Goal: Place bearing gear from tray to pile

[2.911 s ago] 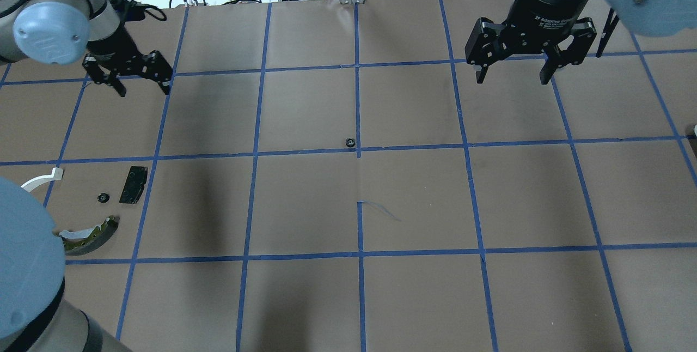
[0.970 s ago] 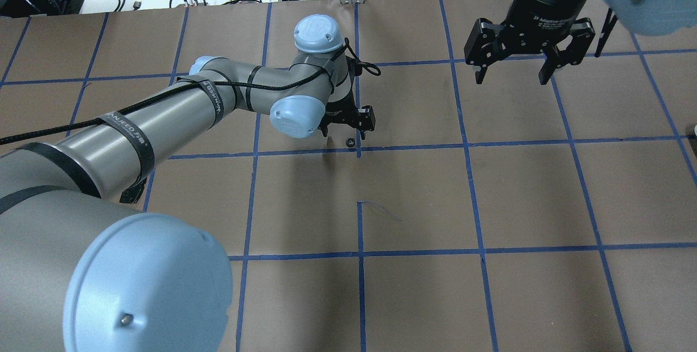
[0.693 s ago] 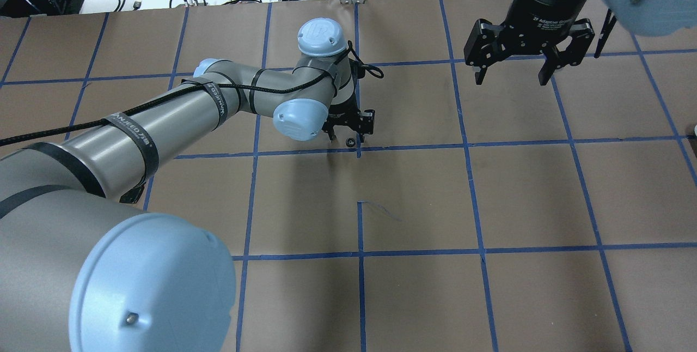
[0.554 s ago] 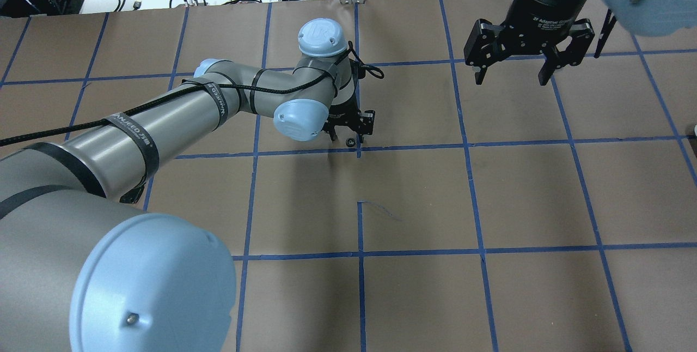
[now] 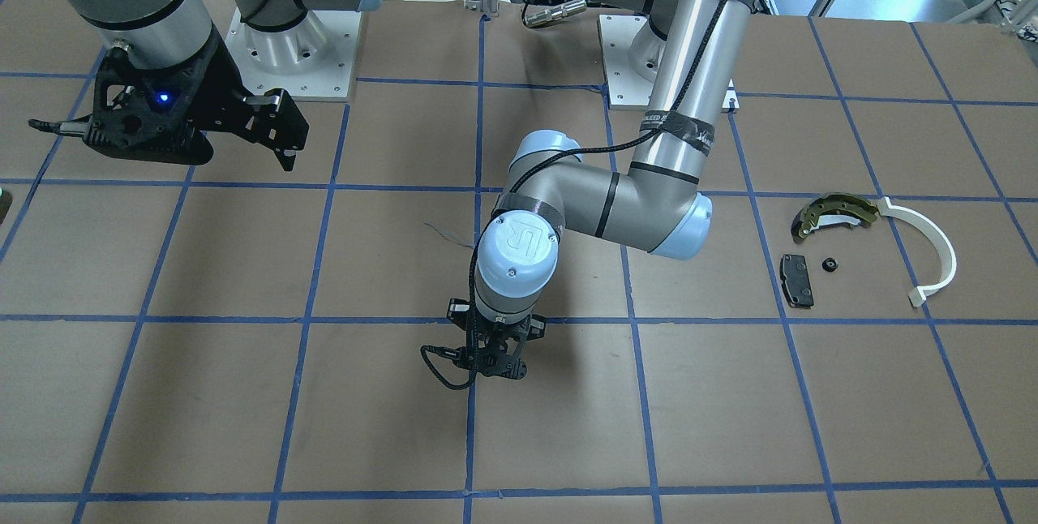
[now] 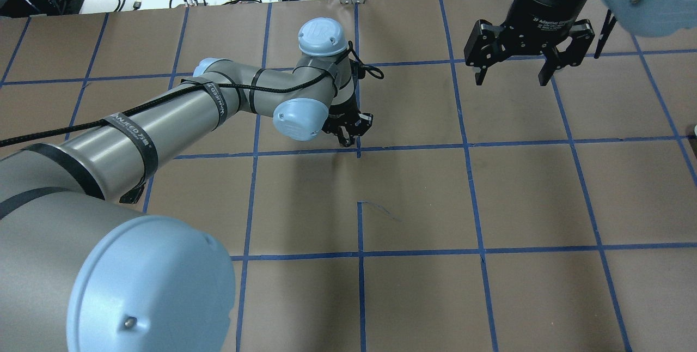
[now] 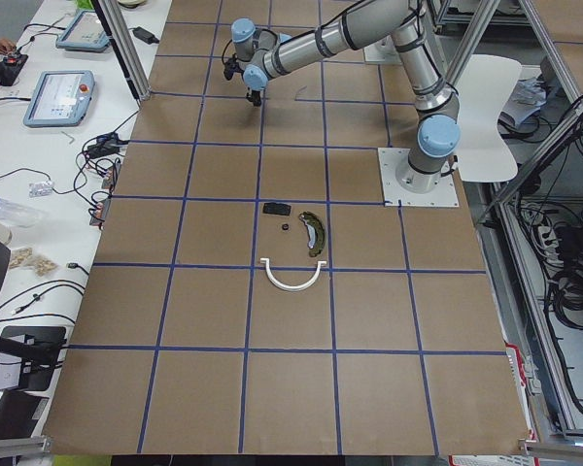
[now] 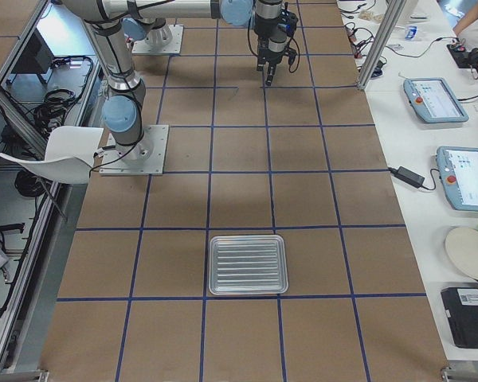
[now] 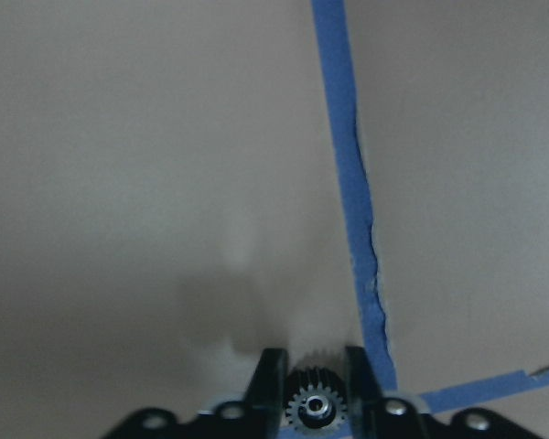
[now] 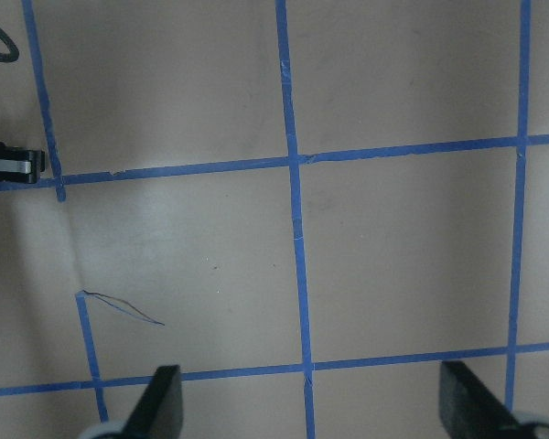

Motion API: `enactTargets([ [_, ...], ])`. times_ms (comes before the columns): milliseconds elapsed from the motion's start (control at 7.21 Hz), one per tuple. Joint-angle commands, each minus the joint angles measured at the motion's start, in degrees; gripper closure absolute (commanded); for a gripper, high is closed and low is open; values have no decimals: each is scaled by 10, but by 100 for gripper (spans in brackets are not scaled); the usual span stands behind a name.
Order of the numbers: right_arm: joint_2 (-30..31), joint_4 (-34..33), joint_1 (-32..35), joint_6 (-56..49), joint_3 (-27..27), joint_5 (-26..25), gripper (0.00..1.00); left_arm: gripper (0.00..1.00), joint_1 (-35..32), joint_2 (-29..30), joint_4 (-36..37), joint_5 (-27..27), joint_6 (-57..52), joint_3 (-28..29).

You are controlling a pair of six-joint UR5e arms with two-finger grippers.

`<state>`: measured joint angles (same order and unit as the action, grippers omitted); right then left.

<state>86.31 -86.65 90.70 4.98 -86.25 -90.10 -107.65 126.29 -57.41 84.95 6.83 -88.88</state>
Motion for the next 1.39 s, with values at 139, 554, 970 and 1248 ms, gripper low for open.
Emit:
enactTargets([
  [139,0,0,0,0,0,0,0,100,59,-31,-89,7,-38,40],
  [554,0,0,0,1,0,0,0,100,222,-67,-294,60,-150,147],
  [970,-1,0,0,0,-1,0,0,100,360,-67,-297,113,-271,147],
  [1248,-3,0,0,1,0,0,0,100,435,-62,-293,113,-360,120],
])
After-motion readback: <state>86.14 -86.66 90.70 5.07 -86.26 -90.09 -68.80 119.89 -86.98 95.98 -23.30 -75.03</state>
